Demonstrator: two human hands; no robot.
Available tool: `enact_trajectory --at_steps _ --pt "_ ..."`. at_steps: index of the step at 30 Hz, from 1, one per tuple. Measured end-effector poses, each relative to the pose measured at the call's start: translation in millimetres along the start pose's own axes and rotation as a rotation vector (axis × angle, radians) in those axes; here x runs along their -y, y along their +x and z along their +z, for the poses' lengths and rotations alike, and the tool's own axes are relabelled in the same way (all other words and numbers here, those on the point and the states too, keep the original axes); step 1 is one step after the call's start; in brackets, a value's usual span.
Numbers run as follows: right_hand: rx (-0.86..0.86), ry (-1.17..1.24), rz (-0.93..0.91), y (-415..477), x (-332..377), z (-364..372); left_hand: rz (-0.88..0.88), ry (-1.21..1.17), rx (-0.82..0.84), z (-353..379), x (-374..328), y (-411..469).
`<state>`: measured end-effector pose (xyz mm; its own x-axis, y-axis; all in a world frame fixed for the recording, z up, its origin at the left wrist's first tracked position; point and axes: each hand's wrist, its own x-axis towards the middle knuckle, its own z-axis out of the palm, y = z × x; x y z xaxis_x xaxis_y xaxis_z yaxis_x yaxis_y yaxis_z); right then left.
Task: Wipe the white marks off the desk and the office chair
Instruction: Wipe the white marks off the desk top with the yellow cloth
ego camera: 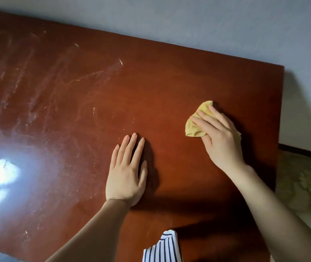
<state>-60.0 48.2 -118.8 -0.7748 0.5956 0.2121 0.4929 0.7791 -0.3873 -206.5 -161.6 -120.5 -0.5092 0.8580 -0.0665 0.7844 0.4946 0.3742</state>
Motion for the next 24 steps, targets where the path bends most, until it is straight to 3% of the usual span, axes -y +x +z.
enact_trajectory --at_steps 5,13,19,24 --pt "-0.136 -0.026 0.273 26 -52 -15 0.006 0.01 -0.004 1 1 0" --pt "-0.14 -0.026 0.369 128 -88 -8 0.01 0.028 0.017 0 1 1" --pt "-0.041 -0.028 0.289 177 -44 27 0.014 0.048 0.035 0 0 2" --pt "0.111 -0.008 0.055 179 24 56 0.007 0.055 0.042 -1 1 2"
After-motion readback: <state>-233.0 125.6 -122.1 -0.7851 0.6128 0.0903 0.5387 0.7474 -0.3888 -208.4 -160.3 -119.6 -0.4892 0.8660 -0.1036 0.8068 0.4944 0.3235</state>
